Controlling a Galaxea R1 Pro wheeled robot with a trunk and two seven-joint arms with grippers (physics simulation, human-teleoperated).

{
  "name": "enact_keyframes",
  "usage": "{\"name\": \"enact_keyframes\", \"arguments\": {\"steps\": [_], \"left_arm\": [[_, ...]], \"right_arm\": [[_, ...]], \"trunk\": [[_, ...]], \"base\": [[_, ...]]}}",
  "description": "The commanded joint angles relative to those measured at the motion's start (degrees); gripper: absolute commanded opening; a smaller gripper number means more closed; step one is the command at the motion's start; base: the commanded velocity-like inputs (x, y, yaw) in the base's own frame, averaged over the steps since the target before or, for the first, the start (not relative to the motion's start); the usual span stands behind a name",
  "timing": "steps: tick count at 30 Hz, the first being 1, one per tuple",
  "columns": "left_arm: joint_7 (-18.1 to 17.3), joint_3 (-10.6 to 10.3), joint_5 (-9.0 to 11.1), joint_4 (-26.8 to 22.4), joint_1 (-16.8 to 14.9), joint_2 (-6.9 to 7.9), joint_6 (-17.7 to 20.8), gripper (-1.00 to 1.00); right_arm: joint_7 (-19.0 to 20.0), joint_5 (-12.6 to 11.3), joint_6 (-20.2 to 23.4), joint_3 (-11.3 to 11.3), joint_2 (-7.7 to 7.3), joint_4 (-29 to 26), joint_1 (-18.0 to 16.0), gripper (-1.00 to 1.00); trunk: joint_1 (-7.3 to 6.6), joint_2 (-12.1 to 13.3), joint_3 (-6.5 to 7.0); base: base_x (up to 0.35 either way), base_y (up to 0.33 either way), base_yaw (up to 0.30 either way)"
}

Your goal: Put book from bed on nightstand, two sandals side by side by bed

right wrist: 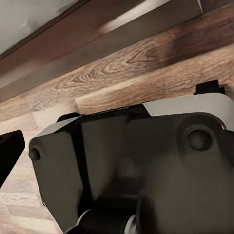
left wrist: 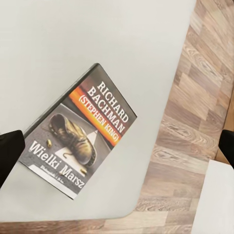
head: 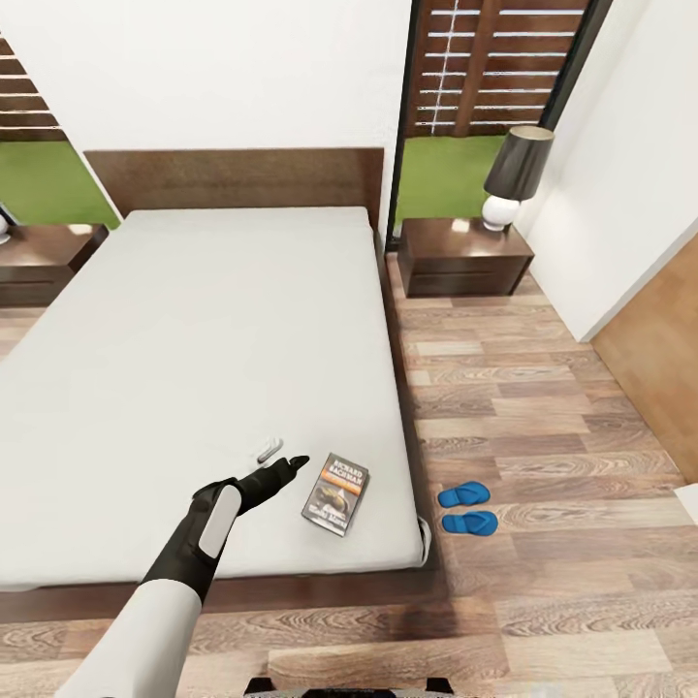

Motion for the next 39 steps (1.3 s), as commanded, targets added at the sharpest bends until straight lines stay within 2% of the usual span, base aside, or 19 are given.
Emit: {"name": "enact_keyframes", "arguments": {"steps": [1,39], "left_arm": [[-0.20,0.32,0.10,-0.04,-0.04,-0.08,0.45,1.00],[-0.20,0.32,0.09,-0.02,-0.04,-0.05,0.45,1.00]], "right_arm": [[0.28,0.60,-0.12,-0.48,0.01,0.00,-0.04,1.00],[0.18,0.61,-0.20,-0.47,0.01,0.00,-0.04,1.00]], "trunk": [[0.03,-0.10,-0.17],[0.03,-0.10,-3.60]], "base": [[0.000,0.000,0.000],[0.000,0.000,0.000]]}}
